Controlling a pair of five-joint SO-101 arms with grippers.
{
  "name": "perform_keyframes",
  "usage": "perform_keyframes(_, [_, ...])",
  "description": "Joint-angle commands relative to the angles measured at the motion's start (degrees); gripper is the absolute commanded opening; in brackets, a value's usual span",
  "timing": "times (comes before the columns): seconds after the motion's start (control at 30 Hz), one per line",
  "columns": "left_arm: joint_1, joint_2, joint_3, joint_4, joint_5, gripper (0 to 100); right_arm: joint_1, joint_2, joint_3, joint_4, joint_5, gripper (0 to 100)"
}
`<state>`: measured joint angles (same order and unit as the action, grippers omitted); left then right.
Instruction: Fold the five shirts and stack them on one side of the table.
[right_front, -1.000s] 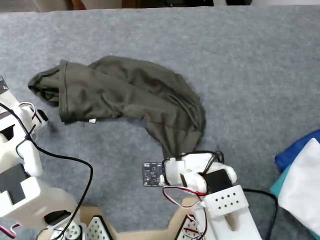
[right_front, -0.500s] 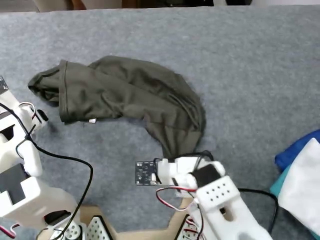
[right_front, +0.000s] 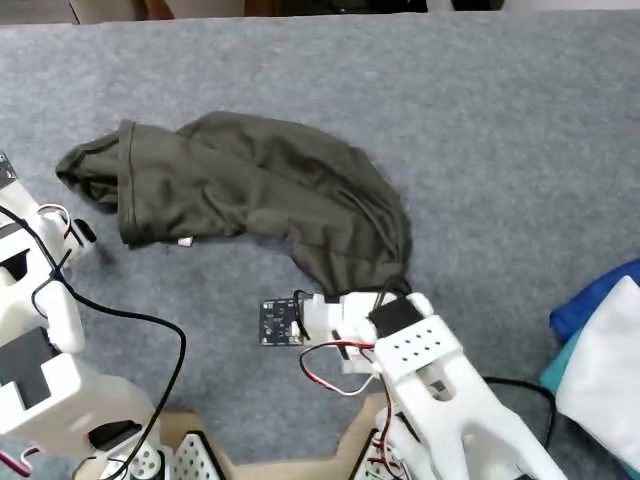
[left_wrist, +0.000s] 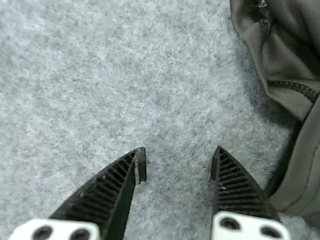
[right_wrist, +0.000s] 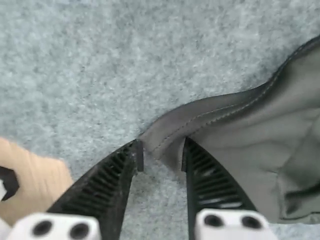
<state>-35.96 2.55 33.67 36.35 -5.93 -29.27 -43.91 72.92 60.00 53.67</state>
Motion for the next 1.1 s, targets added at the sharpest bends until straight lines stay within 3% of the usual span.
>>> perform_keyframes(0.0, [0.7, -0.3, -2.6, 0.4, -0.4, 22, -2.2, 0.2, -2.5, 3.3, -0.8, 14.9])
perform_keyframes(0.23, [0.7, -0.3, -2.6, 0.4, -0.4, 22, -3.1, 0.2, 0.1, 4.3, -0.8, 15.0])
perform_keyframes(0.53, [0.7, -0.3, -2.6, 0.4, -0.4, 22, -1.5, 0.3, 1.3, -1.5, -1.6, 15.0])
perform_keyframes(1.07, [0.7, -0.3, -2.6, 0.4, -0.4, 22, -1.5, 0.4, 5.1, 1.1, -1.3, 15.2])
